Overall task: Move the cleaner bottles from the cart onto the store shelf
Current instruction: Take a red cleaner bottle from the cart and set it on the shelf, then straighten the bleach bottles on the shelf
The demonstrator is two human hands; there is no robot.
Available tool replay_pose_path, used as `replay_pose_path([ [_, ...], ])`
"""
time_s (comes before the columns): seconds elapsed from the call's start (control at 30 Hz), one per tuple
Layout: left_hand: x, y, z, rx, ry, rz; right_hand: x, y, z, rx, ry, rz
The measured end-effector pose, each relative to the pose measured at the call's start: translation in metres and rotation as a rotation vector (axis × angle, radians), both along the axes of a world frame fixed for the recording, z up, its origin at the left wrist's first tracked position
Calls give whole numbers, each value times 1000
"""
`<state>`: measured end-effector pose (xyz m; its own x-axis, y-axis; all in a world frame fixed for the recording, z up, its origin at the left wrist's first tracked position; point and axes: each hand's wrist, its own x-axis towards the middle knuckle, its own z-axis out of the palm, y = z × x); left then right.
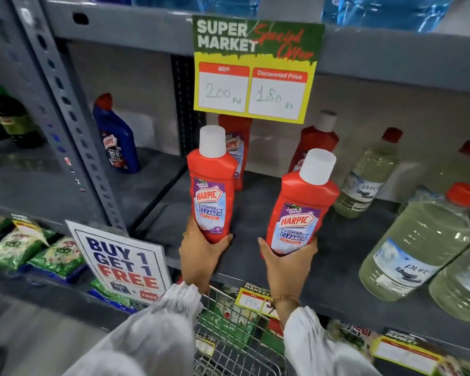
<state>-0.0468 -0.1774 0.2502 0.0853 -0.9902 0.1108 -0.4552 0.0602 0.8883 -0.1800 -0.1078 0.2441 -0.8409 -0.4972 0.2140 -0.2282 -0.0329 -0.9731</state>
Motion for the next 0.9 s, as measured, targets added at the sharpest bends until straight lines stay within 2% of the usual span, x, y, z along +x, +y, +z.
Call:
replay_pose_path([
  [0.33, 2, 1, 1, -2, -15, -37, -4, 2, -4, 47, 2, 33],
  [0.43, 3, 5, -3, -44, 56, -73, -9, 24, 1, 72, 42, 86],
  [0.5, -6, 23, -6, -123, 55, 12, -18, 50, 2, 74, 128, 128],
  [0.57, -28, 59, -12, -328, 25, 45, -38, 79, 0, 90, 228, 132],
  [0.63, -63, 102, -16, -525, 12, -104, -66, 107, -2, 126, 323, 55],
  [0.7, -109, 136, -21, -621, -3, -298, -99, 134, -6, 147, 401, -56],
  [0.77, -159, 162, -18, -588, -6, -407, -134, 163, -7, 158, 446, -194],
  [0.8, -183, 173, -14, -510, 5, -423, -152, 176, -5, 165, 460, -283],
  [0.87, -224, 188, -3, -268, 42, -428, -194, 191, -6, 151, 477, -428],
  [0.9, -240, 193, 0, -150, 60, -423, -212, 195, -4, 132, 447, -433],
])
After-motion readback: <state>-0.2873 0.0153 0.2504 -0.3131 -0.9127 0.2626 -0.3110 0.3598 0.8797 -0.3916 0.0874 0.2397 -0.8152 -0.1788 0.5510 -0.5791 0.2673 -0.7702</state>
